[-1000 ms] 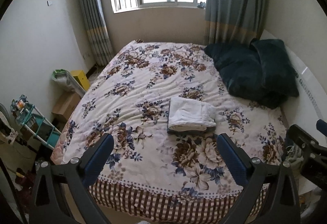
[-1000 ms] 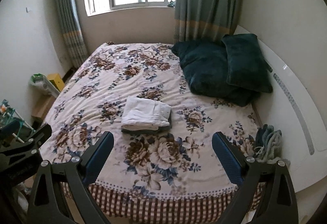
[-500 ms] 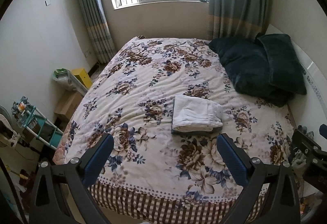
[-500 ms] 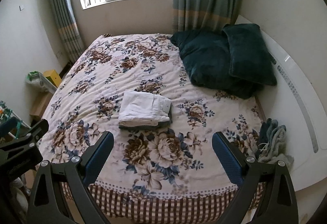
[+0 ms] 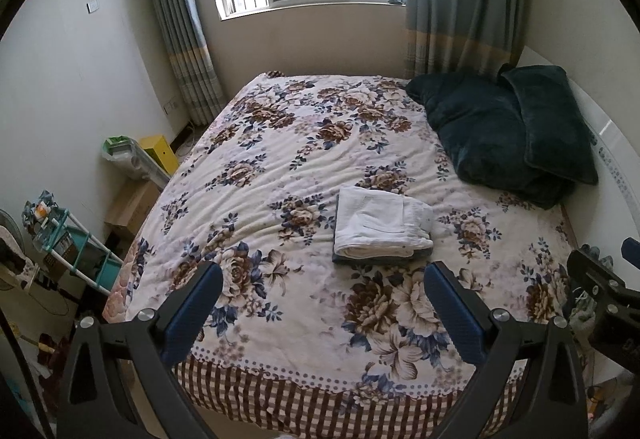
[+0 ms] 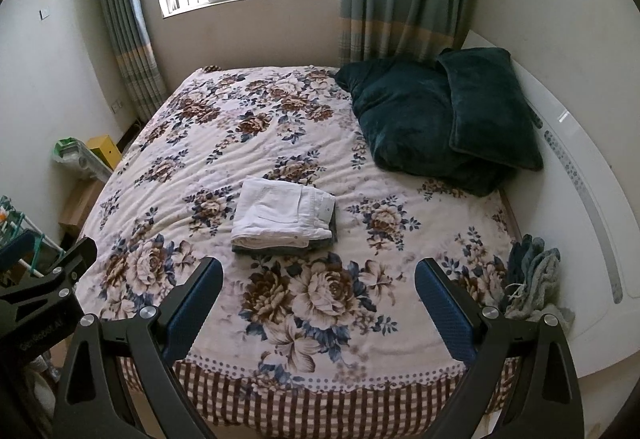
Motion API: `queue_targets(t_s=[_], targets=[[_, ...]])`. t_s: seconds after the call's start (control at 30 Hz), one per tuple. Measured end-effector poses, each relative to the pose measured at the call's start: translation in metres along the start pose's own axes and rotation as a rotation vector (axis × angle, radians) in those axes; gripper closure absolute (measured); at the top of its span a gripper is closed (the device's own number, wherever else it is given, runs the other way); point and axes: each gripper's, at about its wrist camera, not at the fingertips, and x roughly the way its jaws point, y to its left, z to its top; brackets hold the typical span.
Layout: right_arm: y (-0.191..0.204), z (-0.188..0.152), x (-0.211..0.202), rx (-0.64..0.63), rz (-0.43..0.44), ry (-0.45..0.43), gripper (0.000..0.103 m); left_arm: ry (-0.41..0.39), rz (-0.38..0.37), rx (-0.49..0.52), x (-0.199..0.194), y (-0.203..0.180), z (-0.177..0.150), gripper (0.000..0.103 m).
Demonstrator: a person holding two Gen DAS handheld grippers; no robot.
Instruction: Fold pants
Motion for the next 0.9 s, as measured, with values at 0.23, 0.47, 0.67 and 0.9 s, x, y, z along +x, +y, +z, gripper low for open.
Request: queue_targets(t_s=[0.23, 0.47, 0.67, 0.9], targets=[[-0.0022, -0.0014, 0.0044, 0.003, 0.001, 0.007, 0.004, -0.004, 0.001, 0.004, 0.0007, -0.0021, 0.0039, 0.000], [-0.0031, -0.0039, 0.0057, 0.002, 0.001, 0.008, 0.004, -0.002, 0.002, 0.003, 0.0007, -0.0028, 0.0040, 0.000], [-0.0033, -0.0042, 0.0056, 0.003, 0.003, 0.007, 0.004, 0.000, -0.005, 0.007, 0.0007, -0.0023, 0.0044, 0.000], [-0.0041, -0.0024, 0.0066, 0.001, 0.008, 0.004, 0.004, -0.005, -0.011, 0.011, -0.0005, -0.0060, -0.0010, 0.000]])
